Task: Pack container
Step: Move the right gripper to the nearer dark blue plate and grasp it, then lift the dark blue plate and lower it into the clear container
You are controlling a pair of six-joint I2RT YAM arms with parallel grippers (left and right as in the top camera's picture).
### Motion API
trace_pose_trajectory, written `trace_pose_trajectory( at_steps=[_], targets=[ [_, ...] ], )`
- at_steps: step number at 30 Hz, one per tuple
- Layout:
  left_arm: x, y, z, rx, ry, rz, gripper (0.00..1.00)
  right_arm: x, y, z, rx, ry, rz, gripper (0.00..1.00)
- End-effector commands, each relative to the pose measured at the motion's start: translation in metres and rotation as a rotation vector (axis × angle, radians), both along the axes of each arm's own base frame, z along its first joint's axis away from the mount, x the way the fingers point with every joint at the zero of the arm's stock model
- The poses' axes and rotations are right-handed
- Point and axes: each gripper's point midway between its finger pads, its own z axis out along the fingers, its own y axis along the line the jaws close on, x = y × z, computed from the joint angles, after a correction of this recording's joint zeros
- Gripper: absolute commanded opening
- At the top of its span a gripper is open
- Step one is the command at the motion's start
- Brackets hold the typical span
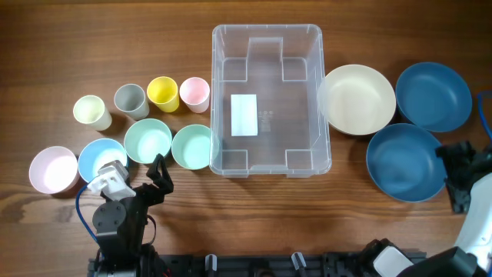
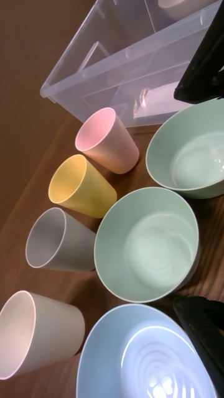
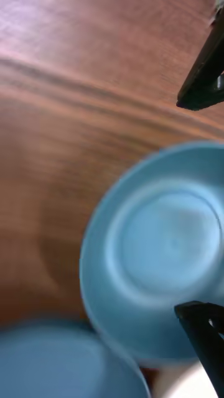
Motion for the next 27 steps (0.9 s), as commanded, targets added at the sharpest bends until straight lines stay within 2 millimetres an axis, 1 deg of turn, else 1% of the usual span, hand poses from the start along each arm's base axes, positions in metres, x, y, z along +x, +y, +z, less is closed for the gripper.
trace_pose_trajectory(
  at_steps=[1, 3, 4, 5, 7, 8, 9, 10, 12, 13, 14, 17, 18, 20, 21, 22, 24, 25, 27],
  targets=[
    [0.0, -0.001, 0.0, 0.024, -0.005, -0.011, 1.0, -0.014, 0.0, -0.021, 0.018, 0.01, -0.095, 0.99],
    [0.0, -0.001, 0.0, 0.024, -0.005, -0.011, 1.0, -0.003, 0.013, -0.039, 0.074, -0.064, -0.066, 0.95],
    [0.0, -0.001, 0.0, 0.024, -0.005, -0.011, 1.0, 0.004, 0.018, -0.047, 0.095, -0.107, -0.045, 0.91],
    [0.0, -0.001, 0.0, 0.024, -0.005, -0.011, 1.0, 0.004, 0.021, -0.052, 0.102, -0.116, -0.04, 0.89],
    [0.0, -0.001, 0.0, 0.024, -0.005, -0.011, 1.0, -0.009, 0.028, -0.07, 0.106, -0.071, -0.046, 0.83],
    [0.0, -0.001, 0.0, 0.024, -0.005, -0.011, 1.0, -0.012, 0.03, -0.074, 0.112, -0.064, -0.047, 0.8],
    [0.0, -0.001, 0.0, 0.024, -0.005, -0.011, 1.0, -0.013, 0.031, -0.075, 0.116, -0.059, -0.054, 0.75],
    [0.0, -0.001, 0.0, 0.024, -0.005, -0.011, 1.0, -0.013, 0.031, -0.075, 0.114, -0.061, -0.054, 0.67],
    [0.0, -0.001, 0.0, 0.024, -0.005, -0.011, 1.0, -0.013, 0.031, -0.075, 0.115, -0.06, -0.053, 0.47],
    [0.0, -0.001, 0.0, 0.024, -0.005, -0.011, 1.0, -0.013, 0.031, -0.075, 0.116, -0.059, -0.054, 0.3],
    [0.0, -0.001, 0.0, 0.024, -0.005, -0.011, 1.0, -0.013, 0.031, -0.075, 0.115, -0.059, -0.054, 0.2],
    [0.0, -0.001, 0.0, 0.024, -0.005, -0.011, 1.0, -0.018, 0.032, -0.076, 0.116, -0.038, -0.059, 0.17],
    [0.0, -0.001, 0.0, 0.024, -0.005, -0.011, 1.0, -0.021, 0.031, -0.077, 0.11, -0.023, -0.063, 0.12],
    [0.0, -0.001, 0.0, 0.024, -0.005, -0.011, 1.0, -0.024, 0.032, -0.077, 0.109, -0.009, -0.066, 0.04],
    [0.0, -0.001, 0.0, 0.024, -0.005, -0.011, 1.0, -0.023, 0.033, -0.071, 0.102, -0.022, -0.064, 0.04],
    [0.0, -0.001, 0.0, 0.024, -0.005, -0.011, 1.0, -0.018, 0.033, -0.058, 0.091, -0.066, -0.051, 0.04],
    [0.0, -0.001, 0.0, 0.024, -0.005, -0.011, 1.0, 0.002, 0.037, -0.022, 0.065, -0.199, 0.037, 0.04],
    [0.0, -0.001, 0.0, 0.024, -0.005, -0.011, 1.0, 0.01, 0.038, -0.001, 0.041, -0.271, 0.061, 0.04],
    [0.0, -0.001, 0.0, 0.024, -0.005, -0.011, 1.0, 0.029, 0.048, 0.056, 0.005, -0.446, 0.136, 0.04]
  ],
)
